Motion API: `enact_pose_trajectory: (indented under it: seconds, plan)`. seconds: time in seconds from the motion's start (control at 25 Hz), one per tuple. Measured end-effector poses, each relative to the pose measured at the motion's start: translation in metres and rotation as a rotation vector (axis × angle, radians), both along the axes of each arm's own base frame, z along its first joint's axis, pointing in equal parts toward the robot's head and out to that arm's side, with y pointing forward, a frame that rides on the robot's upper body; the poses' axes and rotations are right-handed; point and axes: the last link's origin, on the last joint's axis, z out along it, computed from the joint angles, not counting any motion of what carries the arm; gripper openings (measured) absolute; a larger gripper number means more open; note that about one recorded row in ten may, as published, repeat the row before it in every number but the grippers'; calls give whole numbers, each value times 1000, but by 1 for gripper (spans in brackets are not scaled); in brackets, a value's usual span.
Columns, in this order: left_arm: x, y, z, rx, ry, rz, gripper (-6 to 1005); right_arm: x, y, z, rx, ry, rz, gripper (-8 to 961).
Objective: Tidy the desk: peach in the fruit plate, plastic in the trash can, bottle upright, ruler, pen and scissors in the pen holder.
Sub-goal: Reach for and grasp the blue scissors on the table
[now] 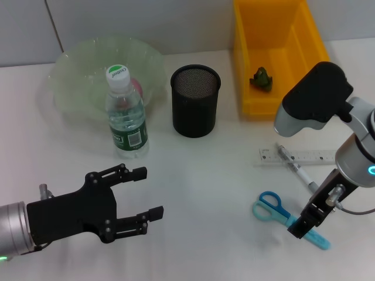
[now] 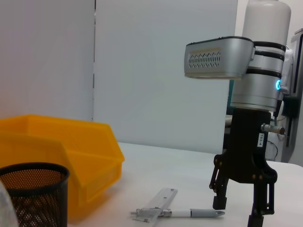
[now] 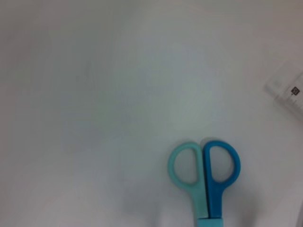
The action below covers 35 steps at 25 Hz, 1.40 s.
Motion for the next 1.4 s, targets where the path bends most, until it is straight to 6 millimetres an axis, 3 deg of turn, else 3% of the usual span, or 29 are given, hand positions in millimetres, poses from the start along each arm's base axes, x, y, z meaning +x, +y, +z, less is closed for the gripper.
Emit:
enact_pose_trajectory:
  seconds: [1.4]
  plan:
    - [-7, -7, 1, -3, 10, 17, 800, -2, 2, -17, -9, -18, 2, 711]
